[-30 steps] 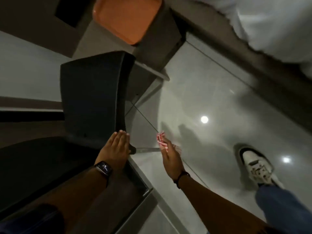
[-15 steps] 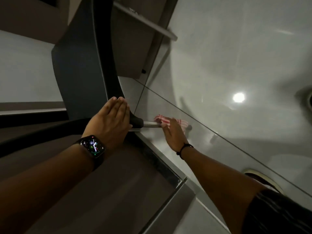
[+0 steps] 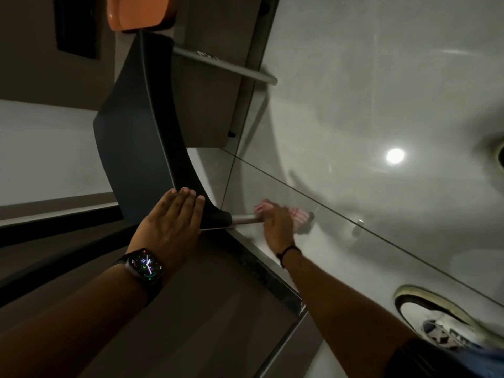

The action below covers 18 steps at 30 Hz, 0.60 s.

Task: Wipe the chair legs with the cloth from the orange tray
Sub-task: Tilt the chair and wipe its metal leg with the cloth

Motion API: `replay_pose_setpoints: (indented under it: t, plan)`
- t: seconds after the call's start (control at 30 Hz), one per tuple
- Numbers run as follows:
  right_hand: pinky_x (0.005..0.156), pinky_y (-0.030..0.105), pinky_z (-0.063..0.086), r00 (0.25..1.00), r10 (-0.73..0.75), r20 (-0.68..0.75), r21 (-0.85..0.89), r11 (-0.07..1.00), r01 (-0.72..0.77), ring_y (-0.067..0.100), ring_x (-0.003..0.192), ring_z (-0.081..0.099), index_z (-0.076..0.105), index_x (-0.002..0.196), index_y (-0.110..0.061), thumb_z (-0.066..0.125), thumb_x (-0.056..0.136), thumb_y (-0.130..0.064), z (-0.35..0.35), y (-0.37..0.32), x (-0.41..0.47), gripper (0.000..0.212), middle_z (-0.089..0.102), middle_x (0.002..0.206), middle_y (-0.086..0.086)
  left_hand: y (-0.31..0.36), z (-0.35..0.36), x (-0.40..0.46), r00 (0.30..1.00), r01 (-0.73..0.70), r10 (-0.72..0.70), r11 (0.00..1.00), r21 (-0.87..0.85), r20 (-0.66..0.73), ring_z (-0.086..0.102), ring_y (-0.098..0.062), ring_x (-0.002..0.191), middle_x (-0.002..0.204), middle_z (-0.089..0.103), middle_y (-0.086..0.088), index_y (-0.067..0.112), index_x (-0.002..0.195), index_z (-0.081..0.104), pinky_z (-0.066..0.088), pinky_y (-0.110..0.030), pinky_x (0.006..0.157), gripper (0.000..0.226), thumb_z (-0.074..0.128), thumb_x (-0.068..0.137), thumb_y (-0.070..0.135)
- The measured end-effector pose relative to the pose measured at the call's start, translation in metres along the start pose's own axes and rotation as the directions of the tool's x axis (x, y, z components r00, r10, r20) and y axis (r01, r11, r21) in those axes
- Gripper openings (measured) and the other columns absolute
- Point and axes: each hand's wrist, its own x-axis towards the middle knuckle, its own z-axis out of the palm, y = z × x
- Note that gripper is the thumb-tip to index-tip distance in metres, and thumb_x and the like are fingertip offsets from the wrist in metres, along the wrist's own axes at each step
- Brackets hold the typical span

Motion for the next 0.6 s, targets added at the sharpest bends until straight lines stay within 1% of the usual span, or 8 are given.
replay_pose_setpoints:
  t: [0.1, 0.23, 0.3, 0.37, 0.4, 0.47, 0.53, 0.6]
  plan:
    - [0.129, 0.048, 0.041, 0.989, 0.141, -0.048, 0.118, 0.984, -0.134, 0.04, 0.14, 0.063, 0.071, 0.116, 0.02, 0.04, 0.107, 0.015, -0.015, -0.008, -0.002, 0.032, 0.073, 0.134, 0.031, 0.002, -0.003, 0.0, 1.0, 0.0, 0.0, 0.998, -0.07, 0.007, 0.0, -0.041, 0.154, 0.166, -0.002, -0.027, -0.004, 0.154, -0.013, 0.0, -0.053, 0.125, 0.067, 0.015, 0.105, 0.031]
    - [0.114, 0.022, 0.047, 0.984, -0.168, -0.063, 0.12, 0.977, 0.174, 0.016, 0.13, 0.062, 0.067, 0.135, -0.008, 0.043, 0.113, -0.023, 0.047, -0.039, -0.046, 0.036, 0.068, 0.14, 0.01, 0.003, -0.005, 0.008, 0.999, -0.01, 0.015, 0.989, -0.149, 0.037, 0.015, -0.038, 0.153, 0.165, 0.015, -0.025, -0.003, 0.156, 0.0, 0.008, -0.048, 0.126, 0.065, 0.023, 0.105, 0.03]
    - [0.122, 0.02, 0.04, 0.953, -0.296, -0.071, 0.044, 0.953, 0.299, 0.005, 0.14, 0.055, 0.06, 0.145, -0.026, 0.039, 0.115, -0.034, 0.065, -0.039, -0.049, 0.037, 0.063, 0.146, -0.007, 0.001, -0.006, 0.01, 1.0, -0.02, 0.024, 0.982, -0.188, 0.019, 0.021, -0.035, 0.152, 0.164, 0.021, -0.023, -0.002, 0.156, 0.005, 0.013, -0.045, 0.126, 0.064, 0.026, 0.105, 0.03]
    - [0.132, 0.029, 0.032, 0.942, -0.328, -0.064, -0.024, 0.945, 0.327, 0.007, 0.151, 0.048, 0.057, 0.15, -0.031, 0.038, 0.115, -0.031, 0.061, -0.019, -0.03, 0.039, 0.06, 0.154, -0.006, 0.0, -0.003, 0.012, 0.999, -0.04, 0.042, 0.98, -0.194, 0.007, 0.021, -0.035, 0.152, 0.164, 0.022, -0.023, -0.002, 0.156, 0.006, 0.012, -0.045, 0.126, 0.064, 0.026, 0.105, 0.03]
    - [0.135, 0.037, 0.029, 0.957, -0.282, -0.063, -0.064, 0.958, 0.278, 0.017, 0.156, 0.046, 0.058, 0.151, -0.025, 0.04, 0.115, -0.024, 0.053, -0.008, -0.016, 0.04, 0.058, 0.159, 0.002, -0.002, -0.001, 0.013, 0.998, -0.056, 0.058, 0.982, -0.18, 0.005, 0.019, -0.036, 0.153, 0.164, 0.02, -0.024, -0.003, 0.156, 0.005, 0.009, -0.046, 0.126, 0.064, 0.026, 0.105, 0.029]
    - [0.139, 0.051, 0.02, 0.997, 0.01, -0.074, -0.141, 0.99, -0.02, 0.037, 0.165, 0.033, 0.056, 0.156, -0.017, 0.04, 0.115, -0.017, 0.027, 0.008, 0.019, 0.044, 0.048, 0.169, 0.014, -0.004, 0.0, 0.014, 0.996, -0.086, 0.088, 0.983, -0.159, 0.004, 0.014, -0.038, 0.154, 0.165, 0.014, -0.027, -0.004, 0.156, 0.001, 0.004, -0.048, 0.126, 0.064, 0.023, 0.105, 0.028]
    - [0.139, 0.055, 0.01, 0.953, 0.3, -0.046, -0.152, 0.941, -0.303, 0.041, 0.169, 0.017, 0.043, 0.164, -0.014, 0.033, 0.118, -0.022, 0.007, 0.008, 0.037, 0.048, 0.033, 0.177, 0.017, -0.006, -0.002, 0.014, 0.993, -0.112, 0.115, 0.981, -0.156, 0.006, 0.012, -0.038, 0.154, 0.165, 0.012, -0.027, -0.005, 0.155, 0.0, 0.001, -0.048, 0.125, 0.063, 0.021, 0.106, 0.027]
    - [0.133, 0.058, 0.03, 0.955, 0.296, -0.001, 0.14, 0.946, -0.293, 0.044, 0.16, 0.04, 0.061, 0.15, -0.017, 0.041, 0.116, -0.024, 0.004, -0.015, 0.023, 0.04, 0.053, 0.164, 0.022, -0.007, -0.006, 0.012, 0.992, -0.124, 0.129, 0.977, -0.175, 0.014, 0.01, -0.038, 0.154, 0.165, 0.01, -0.027, -0.005, 0.155, -0.001, 0.0, -0.047, 0.125, 0.063, 0.021, 0.106, 0.027]
